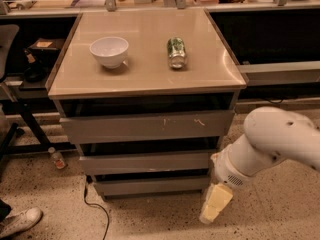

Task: Open bottom drawer

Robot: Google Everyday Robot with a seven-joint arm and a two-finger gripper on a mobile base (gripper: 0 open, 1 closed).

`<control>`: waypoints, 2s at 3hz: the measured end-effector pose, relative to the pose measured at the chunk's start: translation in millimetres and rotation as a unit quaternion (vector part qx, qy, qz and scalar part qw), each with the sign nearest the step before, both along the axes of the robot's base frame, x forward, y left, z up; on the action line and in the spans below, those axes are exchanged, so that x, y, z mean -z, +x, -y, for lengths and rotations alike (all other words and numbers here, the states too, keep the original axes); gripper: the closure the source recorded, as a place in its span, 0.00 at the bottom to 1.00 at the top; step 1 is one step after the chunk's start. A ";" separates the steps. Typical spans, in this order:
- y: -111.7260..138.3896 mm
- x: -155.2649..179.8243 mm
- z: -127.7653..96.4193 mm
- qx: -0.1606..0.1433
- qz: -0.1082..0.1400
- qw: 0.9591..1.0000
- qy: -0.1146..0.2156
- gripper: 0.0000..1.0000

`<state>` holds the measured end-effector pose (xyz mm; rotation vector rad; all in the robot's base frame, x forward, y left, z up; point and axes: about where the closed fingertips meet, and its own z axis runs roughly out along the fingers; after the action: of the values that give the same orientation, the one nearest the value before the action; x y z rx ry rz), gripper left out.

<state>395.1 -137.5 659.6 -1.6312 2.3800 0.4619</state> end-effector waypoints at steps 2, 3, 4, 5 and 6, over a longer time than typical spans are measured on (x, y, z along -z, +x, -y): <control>3.0 56.3 0.1 0.023 -0.021 0.999 0.008 0.00; 2.3 90.5 -7.2 0.034 -0.036 0.998 0.032 0.00; 15.2 149.2 -12.7 0.059 -0.044 0.996 0.056 0.00; 25.8 205.3 -22.5 0.079 -0.055 0.992 0.077 0.00; 25.8 205.3 -22.5 0.079 -0.055 0.992 0.077 0.00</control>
Offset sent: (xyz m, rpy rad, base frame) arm 0.0015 -0.0009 -0.0437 0.0082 0.0343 -0.0357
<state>420.9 -115.0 454.3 -1.3727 2.4593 0.7029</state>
